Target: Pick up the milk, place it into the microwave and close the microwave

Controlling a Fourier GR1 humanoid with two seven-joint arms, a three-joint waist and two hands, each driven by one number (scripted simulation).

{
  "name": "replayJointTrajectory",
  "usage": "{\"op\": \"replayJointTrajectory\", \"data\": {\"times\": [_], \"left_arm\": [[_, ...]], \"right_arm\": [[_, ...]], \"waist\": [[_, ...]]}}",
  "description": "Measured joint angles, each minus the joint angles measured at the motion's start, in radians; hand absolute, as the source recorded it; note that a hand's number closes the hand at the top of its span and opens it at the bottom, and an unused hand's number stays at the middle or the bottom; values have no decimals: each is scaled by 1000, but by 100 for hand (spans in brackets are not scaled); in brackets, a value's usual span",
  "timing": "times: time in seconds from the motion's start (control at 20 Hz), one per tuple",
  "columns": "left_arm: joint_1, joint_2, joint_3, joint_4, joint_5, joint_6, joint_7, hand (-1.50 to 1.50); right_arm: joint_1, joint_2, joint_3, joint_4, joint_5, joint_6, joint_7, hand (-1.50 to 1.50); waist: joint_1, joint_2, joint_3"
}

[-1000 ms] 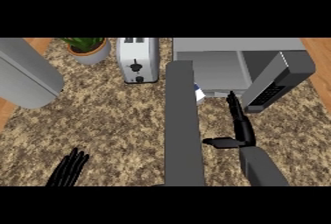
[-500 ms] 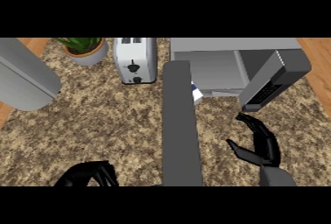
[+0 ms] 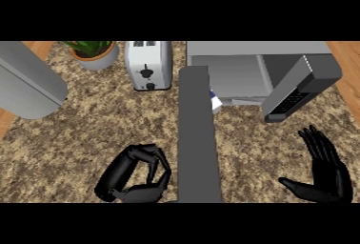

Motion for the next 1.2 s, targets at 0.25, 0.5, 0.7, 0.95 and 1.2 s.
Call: {"op": "replayJointTrajectory", "data": {"times": [0.25,0.5,0.7,0.95,1.2], "left_arm": [[-169,3,-129,148,-8,130,6,150],[-344,4,-260,302,43,245,26,150],[-439,3,-398,440,123,391,37,150],[-569,5,-522,571,275,461,76,150],[-672,6,-594,648,413,506,91,-150]], "right_arm": [[42,-29,-16,-82,-7,1,24,-150],[68,-74,-45,-161,-46,41,62,-150],[72,-83,-48,-224,-69,58,92,-150],[42,-108,-37,-293,-121,106,159,-150],[25,-128,-14,-353,-152,150,205,-150]], "waist": [[0,2,0],[-3,2,0],[-16,5,0],[-53,12,-1],[-98,22,-2]]}}
